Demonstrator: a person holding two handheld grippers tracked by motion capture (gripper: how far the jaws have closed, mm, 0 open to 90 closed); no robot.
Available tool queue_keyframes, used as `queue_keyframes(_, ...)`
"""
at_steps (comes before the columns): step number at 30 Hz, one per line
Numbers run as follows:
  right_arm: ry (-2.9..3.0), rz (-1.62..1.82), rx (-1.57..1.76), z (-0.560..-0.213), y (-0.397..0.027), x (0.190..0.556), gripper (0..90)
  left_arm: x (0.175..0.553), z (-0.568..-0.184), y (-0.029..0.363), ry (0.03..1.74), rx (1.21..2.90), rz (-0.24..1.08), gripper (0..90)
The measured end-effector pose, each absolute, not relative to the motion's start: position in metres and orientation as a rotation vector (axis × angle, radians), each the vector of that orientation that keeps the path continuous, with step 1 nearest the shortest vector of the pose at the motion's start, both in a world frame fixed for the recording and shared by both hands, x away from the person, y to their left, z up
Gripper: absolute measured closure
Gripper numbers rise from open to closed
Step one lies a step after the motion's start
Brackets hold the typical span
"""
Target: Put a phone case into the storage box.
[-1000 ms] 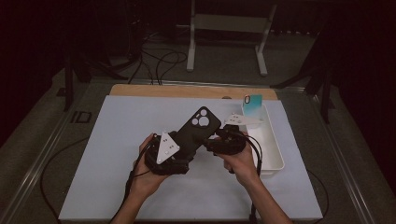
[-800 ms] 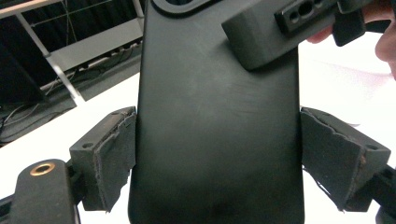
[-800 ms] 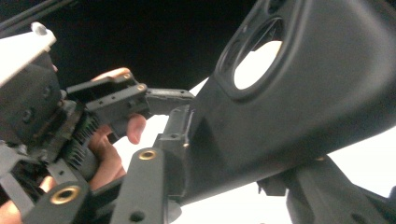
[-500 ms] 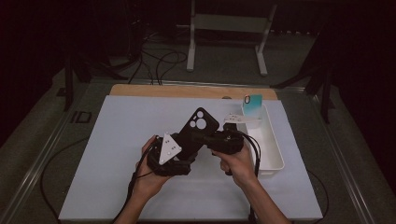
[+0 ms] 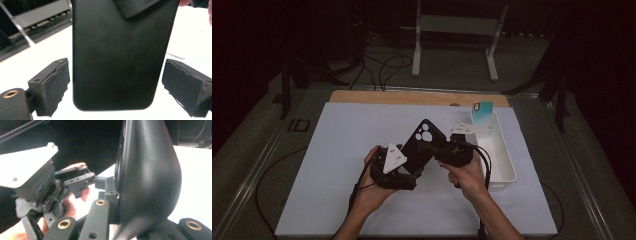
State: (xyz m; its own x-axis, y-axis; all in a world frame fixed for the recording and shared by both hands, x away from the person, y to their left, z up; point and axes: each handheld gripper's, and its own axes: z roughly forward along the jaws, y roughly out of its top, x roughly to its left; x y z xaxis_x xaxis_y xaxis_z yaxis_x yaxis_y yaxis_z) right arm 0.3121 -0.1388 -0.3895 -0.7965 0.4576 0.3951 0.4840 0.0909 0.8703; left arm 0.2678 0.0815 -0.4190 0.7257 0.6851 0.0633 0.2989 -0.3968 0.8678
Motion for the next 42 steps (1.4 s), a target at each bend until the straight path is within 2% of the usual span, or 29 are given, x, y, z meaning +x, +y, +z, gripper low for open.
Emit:
queue_keyframes(4,-2.357,-1.846,-0.901,-0.385,-0.139,0.308,85.8,0.273,-0.419,0.087,0.745,1.997,0.407,1.3)
queue_keyframes(12,-2.411,-1.834,-0.723,-0.382,-0.133,0.300,85.6,0.276,-0.425,0.091,0.703,1.987,0.245,2.8)
queue_keyframes(19,-2.396,-1.814,-0.672,-0.383,-0.132,0.300,85.6,0.274,-0.426,0.094,0.637,1.984,0.162,24.3)
queue_keyframes(28,-2.436,-1.762,-0.626,-0.386,-0.133,0.305,84.7,0.273,-0.429,0.093,0.597,2.012,0.123,34.1)
queue_keyframes(29,-2.457,-1.757,-0.621,-0.386,-0.134,0.305,83.4,0.273,-0.429,0.095,0.595,2.001,0.102,41.3)
queue_keyframes(31,-2.470,-1.741,-0.593,-0.385,-0.135,0.306,82.6,0.274,-0.430,0.098,0.585,1.988,0.077,47.4)
queue_keyframes(36,-2.501,-1.724,-0.565,-0.383,-0.138,0.306,74.4,0.274,-0.431,0.104,0.564,1.958,0.041,65.1)
queue_keyframes(40,-2.499,-1.748,-0.594,-0.381,-0.141,0.307,58.9,0.274,-0.432,0.107,0.550,1.939,0.033,81.8)
queue_keyframes(42,-2.478,-1.767,-0.593,-0.381,-0.141,0.307,55.4,0.272,-0.431,0.106,0.547,1.939,0.055,84.0)
